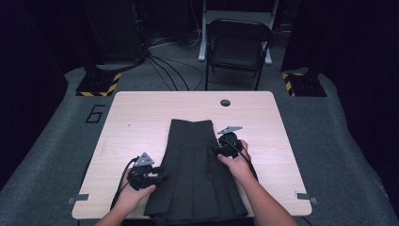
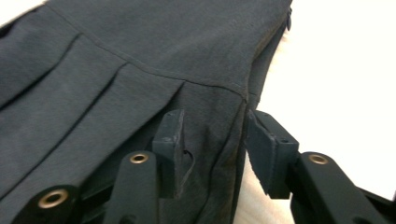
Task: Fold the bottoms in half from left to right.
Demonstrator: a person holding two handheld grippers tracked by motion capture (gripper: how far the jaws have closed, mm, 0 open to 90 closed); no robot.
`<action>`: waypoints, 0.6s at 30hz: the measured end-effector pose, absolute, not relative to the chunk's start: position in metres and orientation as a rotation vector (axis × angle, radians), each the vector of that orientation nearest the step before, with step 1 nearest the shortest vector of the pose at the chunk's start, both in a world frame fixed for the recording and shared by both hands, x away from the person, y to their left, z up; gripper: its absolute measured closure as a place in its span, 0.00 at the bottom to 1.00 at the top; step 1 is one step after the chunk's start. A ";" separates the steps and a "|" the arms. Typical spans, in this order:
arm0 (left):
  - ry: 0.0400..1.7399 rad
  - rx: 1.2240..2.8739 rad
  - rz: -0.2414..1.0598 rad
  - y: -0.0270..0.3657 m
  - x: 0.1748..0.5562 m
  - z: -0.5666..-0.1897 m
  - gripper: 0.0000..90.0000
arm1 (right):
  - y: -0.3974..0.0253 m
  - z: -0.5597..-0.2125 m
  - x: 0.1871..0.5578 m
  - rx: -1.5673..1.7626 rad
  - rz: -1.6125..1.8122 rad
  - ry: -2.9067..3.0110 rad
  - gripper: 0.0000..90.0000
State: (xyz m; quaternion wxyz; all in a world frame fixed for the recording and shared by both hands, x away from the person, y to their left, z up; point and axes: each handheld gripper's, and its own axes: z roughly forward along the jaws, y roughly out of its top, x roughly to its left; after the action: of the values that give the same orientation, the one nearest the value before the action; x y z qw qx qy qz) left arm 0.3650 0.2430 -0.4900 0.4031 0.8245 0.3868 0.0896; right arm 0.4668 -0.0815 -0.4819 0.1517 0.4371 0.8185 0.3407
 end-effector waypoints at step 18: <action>1.001 2.031 0.318 0.236 0.403 -0.482 0.57 | -0.076 -0.468 0.440 1.137 1.069 2.410 0.52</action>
State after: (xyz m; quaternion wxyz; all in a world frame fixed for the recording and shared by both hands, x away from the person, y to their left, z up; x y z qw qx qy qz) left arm 0.4029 0.2362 -0.4816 0.4146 0.8082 0.3986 0.1267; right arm 0.4404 -0.0758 -0.4682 0.1350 0.3924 0.8317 0.3689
